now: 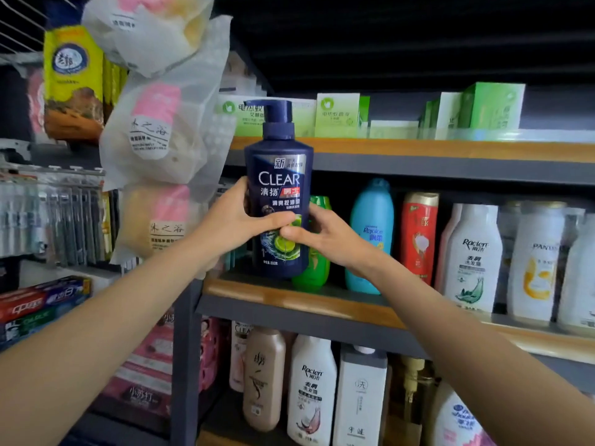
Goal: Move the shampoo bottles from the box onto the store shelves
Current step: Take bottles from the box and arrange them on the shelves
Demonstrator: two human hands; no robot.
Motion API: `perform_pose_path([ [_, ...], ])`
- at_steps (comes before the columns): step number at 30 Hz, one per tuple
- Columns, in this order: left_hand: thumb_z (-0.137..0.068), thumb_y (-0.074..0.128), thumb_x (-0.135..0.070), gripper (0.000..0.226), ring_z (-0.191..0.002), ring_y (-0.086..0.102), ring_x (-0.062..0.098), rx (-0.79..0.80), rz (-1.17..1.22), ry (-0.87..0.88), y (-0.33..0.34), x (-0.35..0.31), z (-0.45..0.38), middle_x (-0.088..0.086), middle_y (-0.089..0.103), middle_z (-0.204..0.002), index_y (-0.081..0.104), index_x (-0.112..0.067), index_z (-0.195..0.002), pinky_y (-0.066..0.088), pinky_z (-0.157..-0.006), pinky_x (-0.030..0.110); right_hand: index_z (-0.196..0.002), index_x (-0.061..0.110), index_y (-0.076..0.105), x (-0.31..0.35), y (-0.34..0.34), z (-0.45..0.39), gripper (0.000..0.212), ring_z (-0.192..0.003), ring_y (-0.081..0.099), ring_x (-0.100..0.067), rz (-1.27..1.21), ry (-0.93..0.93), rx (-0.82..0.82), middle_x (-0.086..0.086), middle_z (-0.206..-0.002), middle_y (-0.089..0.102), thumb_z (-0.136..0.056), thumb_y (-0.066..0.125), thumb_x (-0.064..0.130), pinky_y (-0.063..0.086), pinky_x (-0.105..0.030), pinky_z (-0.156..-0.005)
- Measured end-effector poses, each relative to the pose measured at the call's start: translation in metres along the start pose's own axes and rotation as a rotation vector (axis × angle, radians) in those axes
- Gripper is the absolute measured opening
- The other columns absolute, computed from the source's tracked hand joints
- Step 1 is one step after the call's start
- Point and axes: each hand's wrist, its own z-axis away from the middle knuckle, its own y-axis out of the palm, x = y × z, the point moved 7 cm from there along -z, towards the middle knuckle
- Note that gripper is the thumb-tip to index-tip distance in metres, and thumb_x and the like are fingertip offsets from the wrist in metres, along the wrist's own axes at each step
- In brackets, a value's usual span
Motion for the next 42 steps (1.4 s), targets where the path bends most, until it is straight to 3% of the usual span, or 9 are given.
perform_pose_path([
  [3,-0.073,0.076,-0.019,0.053,-0.091,0.059,-0.008,0.067,0.053,-0.035,-0.001,0.005,0.005,-0.012,0.062,-0.107,0.049,-0.020,-0.118,0.048,-0.078,0.010,-0.127,0.009,0.049,-0.008,0.009,0.000,0.038,-0.091,0.059,0.009,-0.025,0.028,0.041,0.000,-0.118,0.058,-0.089,0.057,0.004,0.046,-0.007,-0.080],
  [8,-0.070,0.077,-0.021,0.058,-0.100,0.059,0.004,0.068,0.103,-0.124,-0.004,0.023,0.012,-0.013,0.062,-0.108,0.048,-0.025,-0.120,0.048,-0.082,0.022,-0.127,0.011,0.047,-0.018,0.024,-0.002,0.041,-0.100,0.057,-0.003,-0.034,0.058,0.108,-0.001,-0.120,0.057,-0.089,0.057,0.001,0.048,-0.010,-0.083],
  [12,-0.070,0.079,-0.015,0.059,-0.097,0.057,0.000,0.012,0.076,-0.081,-0.007,0.022,0.007,-0.014,0.061,-0.106,0.048,-0.025,-0.119,0.045,-0.081,0.016,-0.129,0.008,0.047,-0.014,0.020,-0.014,0.047,-0.101,0.059,-0.009,0.030,0.042,0.093,-0.006,-0.122,0.059,-0.085,0.062,0.000,0.049,-0.018,-0.090],
  [17,-0.065,0.083,-0.015,0.066,-0.111,0.058,0.019,-0.069,-0.058,-0.054,-0.008,0.033,-0.004,0.001,0.062,-0.120,0.049,-0.019,-0.122,0.044,-0.100,0.041,-0.129,0.003,0.046,-0.018,0.017,-0.027,0.056,-0.100,0.057,-0.011,0.182,0.032,0.040,-0.002,-0.114,0.059,-0.079,0.070,0.001,0.047,-0.009,-0.085],
  [23,-0.067,0.082,-0.014,0.075,-0.117,0.053,0.020,-0.031,-0.170,-0.106,0.008,0.057,-0.012,0.002,0.058,-0.125,0.043,-0.016,-0.131,0.041,-0.102,0.039,-0.120,0.003,0.052,-0.038,0.020,-0.032,0.056,-0.108,0.060,-0.026,0.429,0.092,-0.045,-0.014,-0.119,0.062,-0.073,0.079,0.016,0.046,-0.041,-0.097],
  [28,-0.071,0.078,-0.007,0.079,-0.117,0.051,0.015,0.056,-0.020,-0.163,0.013,0.075,-0.009,-0.003,0.056,-0.123,0.036,-0.020,-0.137,0.038,-0.105,0.036,-0.120,0.002,0.041,-0.046,0.026,-0.028,0.056,-0.092,0.067,-0.031,0.326,0.169,-0.063,-0.016,-0.112,0.062,-0.077,0.075,0.011,0.058,-0.043,-0.074],
  [32,-0.073,0.073,0.004,0.079,-0.109,0.053,0.014,0.036,0.161,-0.249,0.019,0.078,-0.011,-0.001,0.057,-0.119,0.033,-0.023,-0.136,0.043,-0.087,0.027,-0.114,0.005,0.041,-0.052,0.032,-0.033,0.058,-0.097,0.061,-0.037,0.445,0.197,-0.149,-0.020,-0.110,0.061,-0.073,0.078,0.021,0.053,-0.049,-0.083],
  [36,-0.077,0.073,-0.009,0.056,-0.085,0.052,-0.001,-0.041,0.359,-0.299,0.024,0.078,-0.011,-0.010,0.062,-0.103,0.045,-0.032,-0.119,0.037,-0.063,0.019,-0.113,0.001,0.038,-0.046,0.039,-0.039,0.055,-0.099,0.062,-0.038,0.524,0.207,-0.144,-0.020,-0.110,0.062,-0.077,0.075,0.019,0.051,-0.048,-0.086],
  [42,-0.074,0.076,-0.027,0.049,-0.109,0.054,0.020,-0.202,0.405,-0.399,0.014,0.093,-0.010,-0.003,0.060,-0.115,0.044,-0.036,-0.110,0.041,-0.094,0.045,-0.128,0.004,0.033,-0.018,0.040,-0.051,0.065,-0.098,0.061,-0.039,0.449,0.097,-0.215,-0.022,-0.111,0.061,-0.075,0.070,0.006,0.051,-0.048,-0.084],
])
